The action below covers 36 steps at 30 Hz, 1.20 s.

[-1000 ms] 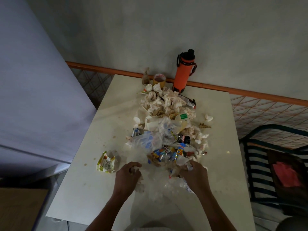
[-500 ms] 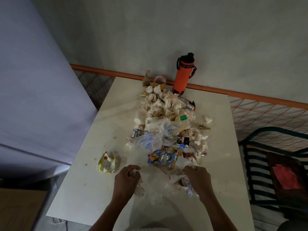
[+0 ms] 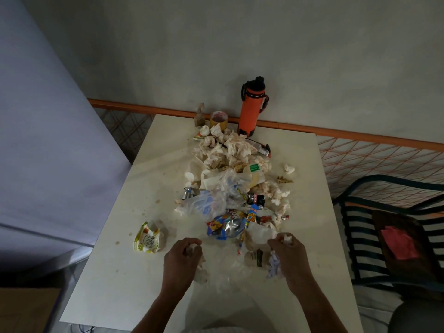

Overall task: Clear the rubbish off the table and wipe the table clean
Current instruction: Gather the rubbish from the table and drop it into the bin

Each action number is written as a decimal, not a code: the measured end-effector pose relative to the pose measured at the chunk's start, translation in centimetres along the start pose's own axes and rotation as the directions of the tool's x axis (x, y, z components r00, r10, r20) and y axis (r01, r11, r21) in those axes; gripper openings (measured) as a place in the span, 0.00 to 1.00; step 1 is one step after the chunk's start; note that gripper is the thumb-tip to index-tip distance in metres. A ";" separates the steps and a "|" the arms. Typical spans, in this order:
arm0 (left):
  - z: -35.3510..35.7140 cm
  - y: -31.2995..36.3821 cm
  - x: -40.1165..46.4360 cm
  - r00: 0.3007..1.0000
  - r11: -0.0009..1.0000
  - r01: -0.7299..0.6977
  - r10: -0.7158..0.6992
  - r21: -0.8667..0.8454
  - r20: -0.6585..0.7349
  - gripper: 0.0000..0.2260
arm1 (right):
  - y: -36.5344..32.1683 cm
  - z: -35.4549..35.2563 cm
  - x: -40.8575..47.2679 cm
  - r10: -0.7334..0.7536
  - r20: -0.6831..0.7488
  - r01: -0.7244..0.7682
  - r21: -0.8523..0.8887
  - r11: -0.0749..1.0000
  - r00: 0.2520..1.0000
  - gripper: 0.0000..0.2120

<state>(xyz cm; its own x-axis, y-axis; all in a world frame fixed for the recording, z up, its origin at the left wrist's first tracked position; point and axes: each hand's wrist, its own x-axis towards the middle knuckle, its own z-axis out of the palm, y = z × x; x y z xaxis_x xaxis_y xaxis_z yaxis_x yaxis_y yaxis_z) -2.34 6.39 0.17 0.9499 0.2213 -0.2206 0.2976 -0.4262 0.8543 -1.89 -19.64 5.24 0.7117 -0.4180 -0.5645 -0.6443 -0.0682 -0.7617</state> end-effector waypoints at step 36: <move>2.6 4.9 -15.0 0.979 0.997 -0.013 0.027 0.070 -0.201 0.11 | 4.9 -4.9 -2.2 0.020 0.312 -0.146 0.384 0.912 0.950 0.13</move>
<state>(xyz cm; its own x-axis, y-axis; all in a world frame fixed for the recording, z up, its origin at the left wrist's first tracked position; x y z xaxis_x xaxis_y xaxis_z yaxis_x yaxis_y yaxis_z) -14.88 -1.34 6.42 0.9191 0.3814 -0.0988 0.2914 -0.4895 0.8219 -7.98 -23.51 4.37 0.7502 -0.1159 -0.6510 -0.5838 0.3461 -0.7344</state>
